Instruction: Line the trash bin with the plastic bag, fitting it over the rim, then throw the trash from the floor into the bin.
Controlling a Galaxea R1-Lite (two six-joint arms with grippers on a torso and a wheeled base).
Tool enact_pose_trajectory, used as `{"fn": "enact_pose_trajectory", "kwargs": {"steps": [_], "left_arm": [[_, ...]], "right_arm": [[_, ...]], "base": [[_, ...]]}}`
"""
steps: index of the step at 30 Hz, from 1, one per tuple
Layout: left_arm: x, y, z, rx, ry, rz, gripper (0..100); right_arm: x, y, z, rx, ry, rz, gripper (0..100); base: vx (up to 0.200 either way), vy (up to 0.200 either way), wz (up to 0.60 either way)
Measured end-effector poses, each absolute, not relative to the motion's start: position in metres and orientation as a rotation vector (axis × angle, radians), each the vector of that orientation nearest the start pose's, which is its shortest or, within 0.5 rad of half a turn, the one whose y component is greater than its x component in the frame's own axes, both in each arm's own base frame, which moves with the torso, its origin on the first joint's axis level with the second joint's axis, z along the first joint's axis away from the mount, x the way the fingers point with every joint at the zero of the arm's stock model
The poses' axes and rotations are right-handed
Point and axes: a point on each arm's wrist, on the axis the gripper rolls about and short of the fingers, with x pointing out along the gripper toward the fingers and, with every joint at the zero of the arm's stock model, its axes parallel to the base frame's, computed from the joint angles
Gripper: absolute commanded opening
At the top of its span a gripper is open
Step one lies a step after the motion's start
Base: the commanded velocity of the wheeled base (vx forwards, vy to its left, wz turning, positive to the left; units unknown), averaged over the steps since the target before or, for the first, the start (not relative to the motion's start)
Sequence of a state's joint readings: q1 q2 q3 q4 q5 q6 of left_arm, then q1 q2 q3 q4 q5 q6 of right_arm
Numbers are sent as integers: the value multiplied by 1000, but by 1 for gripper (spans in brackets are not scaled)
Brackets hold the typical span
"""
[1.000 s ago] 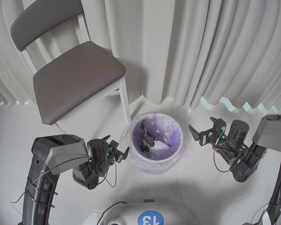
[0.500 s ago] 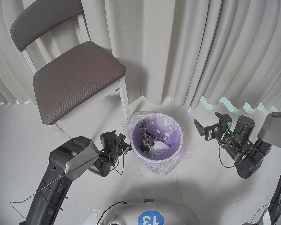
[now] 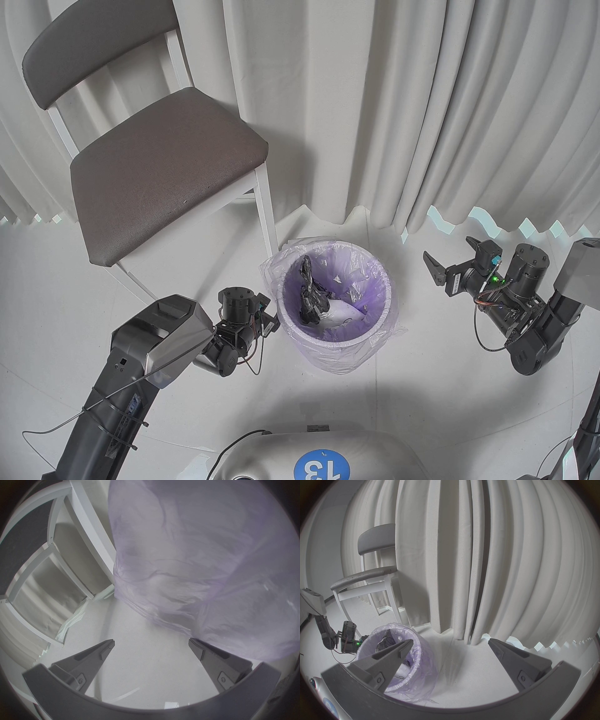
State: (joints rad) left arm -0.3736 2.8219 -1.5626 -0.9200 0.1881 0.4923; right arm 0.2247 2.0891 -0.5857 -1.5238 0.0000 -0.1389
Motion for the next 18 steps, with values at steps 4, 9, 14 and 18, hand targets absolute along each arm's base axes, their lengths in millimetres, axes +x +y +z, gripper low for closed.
{"fn": "enact_pose_trajectory", "kwargs": {"steps": [4,9,14,18], "left_arm": [[459,-172,-76,606,320,-261,100],[438,-161,-45,626,330,-258,100],[422,-152,-6,621,295,-249,100],[418,-147,23,609,247,-231,100]], "right_arm": [[329,75,93,-136,-36,222,100],[323,77,97,-138,-55,250,100],[298,82,111,-152,-79,350,100],[268,92,125,-177,-110,441,100]], "base": [[0,0,0],[0,0,0],[0,0,0],[0,0,0]]}}
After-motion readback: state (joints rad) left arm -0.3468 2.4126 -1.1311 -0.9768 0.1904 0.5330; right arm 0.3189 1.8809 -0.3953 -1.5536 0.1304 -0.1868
